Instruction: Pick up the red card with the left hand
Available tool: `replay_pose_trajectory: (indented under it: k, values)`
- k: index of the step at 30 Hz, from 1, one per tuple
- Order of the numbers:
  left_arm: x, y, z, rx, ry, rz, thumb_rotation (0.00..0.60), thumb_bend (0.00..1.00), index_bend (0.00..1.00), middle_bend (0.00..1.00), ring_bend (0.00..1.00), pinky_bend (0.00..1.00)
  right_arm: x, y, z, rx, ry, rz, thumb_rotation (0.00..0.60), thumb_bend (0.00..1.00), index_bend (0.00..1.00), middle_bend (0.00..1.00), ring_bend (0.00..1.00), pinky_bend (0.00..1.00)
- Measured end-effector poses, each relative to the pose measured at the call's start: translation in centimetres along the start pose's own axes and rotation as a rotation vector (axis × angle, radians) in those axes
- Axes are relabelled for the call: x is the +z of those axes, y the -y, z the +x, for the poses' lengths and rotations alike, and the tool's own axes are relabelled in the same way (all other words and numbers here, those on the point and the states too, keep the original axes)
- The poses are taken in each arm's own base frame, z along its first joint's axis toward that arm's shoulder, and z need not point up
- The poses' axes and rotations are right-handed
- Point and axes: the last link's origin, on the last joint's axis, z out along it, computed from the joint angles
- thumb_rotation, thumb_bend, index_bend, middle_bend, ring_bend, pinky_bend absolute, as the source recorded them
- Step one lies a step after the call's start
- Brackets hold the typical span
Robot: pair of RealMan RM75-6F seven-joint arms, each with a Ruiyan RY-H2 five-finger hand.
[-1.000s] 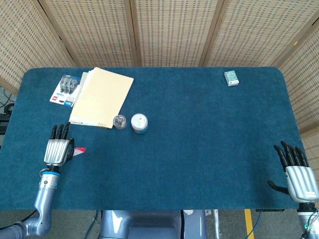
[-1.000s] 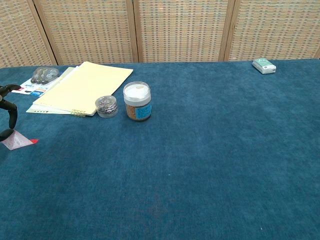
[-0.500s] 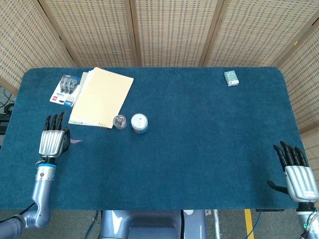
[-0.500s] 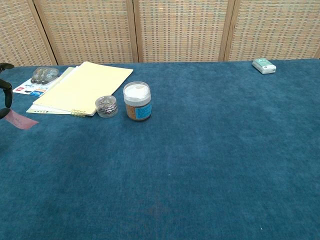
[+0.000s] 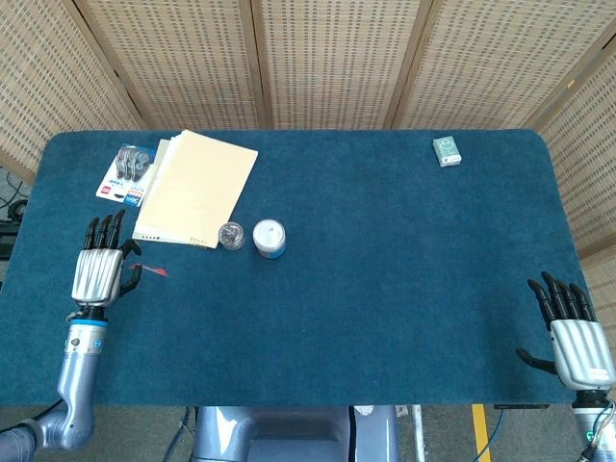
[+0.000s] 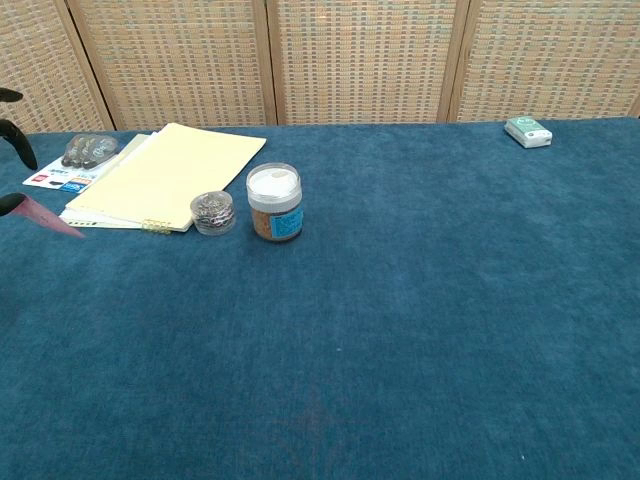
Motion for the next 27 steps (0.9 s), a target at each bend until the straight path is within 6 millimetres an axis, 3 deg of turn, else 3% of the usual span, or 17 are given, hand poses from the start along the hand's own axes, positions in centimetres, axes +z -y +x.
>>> replay_pose_trajectory:
  k: [3, 8, 15, 21, 27]
  values:
    - [-1.4, -0.1, 0.9, -0.041, -0.016, -0.016, 0.600, 0.14, 0.13, 0.00, 0.00, 0.00, -0.1, 0.0, 0.1, 0.003, -0.006, -0.001, 0.600, 0.08, 0.00, 0.00, 0.00, 0.00]
    - [-4.2, 0.5, 2.5, -0.069, -0.014, -0.009, 0.600, 0.12, 0.01, 0.00, 0.00, 0.00, -0.1, -0.1, 0.2, 0.005, -0.015, 0.002, 0.600, 0.08, 0.00, 0.00, 0.00, 0.00]
    - [-8.2, 2.5, 4.1, 0.010, 0.026, 0.038, 0.600, 0.10, 0.00, 0.00, 0.00, 0.00, -0.3, 0.1, 0.5, 0.002, -0.041, 0.011, 0.600, 0.06, 0.00, 0.00, 0.00, 0.00]
    - [-11.1, 2.9, 4.9, 0.087, 0.115, 0.080, 0.600, 0.10, 0.00, 0.00, 0.00, 0.00, -0.7, 0.3, 0.7, -0.005, -0.057, 0.016, 0.600, 0.07, 0.00, 0.00, 0.00, 0.00]
    - [-12.7, 3.5, 5.3, 0.117, 0.154, 0.098, 0.600, 0.11, 0.00, 0.00, 0.00, 0.00, -0.8, 0.3, 0.8, -0.008, -0.060, 0.016, 0.600, 0.07, 0.00, 0.00, 0.00, 0.00]
